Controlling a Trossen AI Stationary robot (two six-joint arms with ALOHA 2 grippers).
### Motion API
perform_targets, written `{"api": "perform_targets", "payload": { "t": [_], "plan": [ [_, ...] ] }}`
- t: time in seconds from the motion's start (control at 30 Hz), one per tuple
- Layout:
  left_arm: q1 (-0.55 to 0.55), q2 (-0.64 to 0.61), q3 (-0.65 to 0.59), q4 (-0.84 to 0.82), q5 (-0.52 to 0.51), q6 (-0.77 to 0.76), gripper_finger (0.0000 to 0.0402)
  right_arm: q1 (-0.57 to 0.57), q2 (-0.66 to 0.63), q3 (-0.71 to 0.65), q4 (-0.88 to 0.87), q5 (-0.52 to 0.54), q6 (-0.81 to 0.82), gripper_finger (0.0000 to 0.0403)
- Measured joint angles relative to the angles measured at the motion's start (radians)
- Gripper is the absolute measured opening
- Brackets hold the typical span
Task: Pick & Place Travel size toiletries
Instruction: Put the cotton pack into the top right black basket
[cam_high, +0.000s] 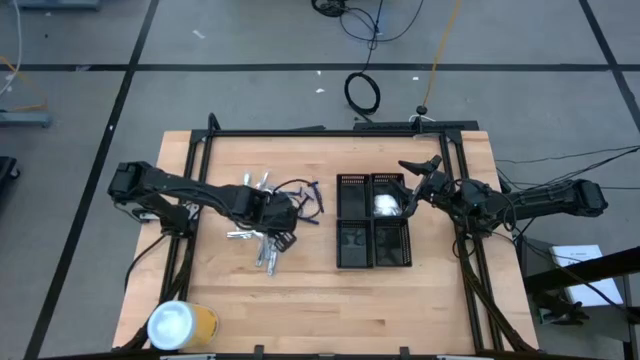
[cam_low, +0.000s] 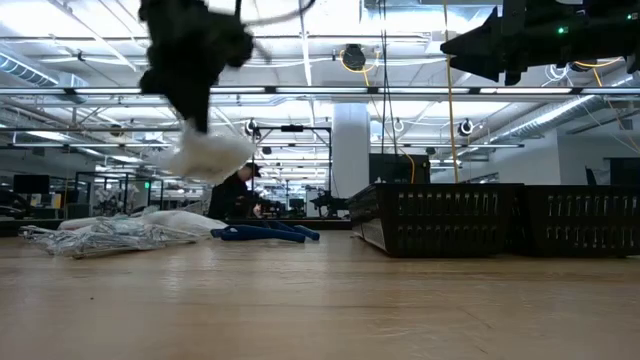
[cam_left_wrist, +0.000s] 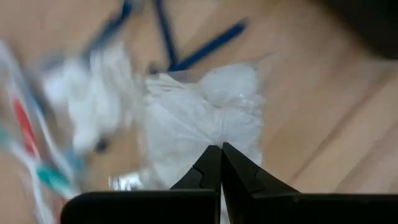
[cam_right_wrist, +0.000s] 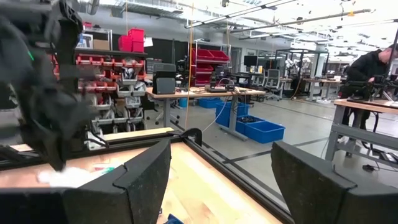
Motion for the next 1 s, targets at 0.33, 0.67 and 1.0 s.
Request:
{"api": "perform_targets", "payload": {
  "t": [0.33,0.67,1.0],
  "plan": [
    [0.058,0.000,0.085,0.525,0.000,0.694,0.0001,0.000,0.003,0.000,0.007,-0.002,-0.053,0.0263],
    [0.231,0.014,0.086,0.880,0.657,1.070,0.0001,0.000,0.090,0.000,0.069,-0.267,-0.080,0.0263],
    [0.320,0.107,0.085,0.890,0.879,1.075,0.0001,0.000,0.237,0.001,0.171,-0.334,-0.275,0.0263]
  ]
}}
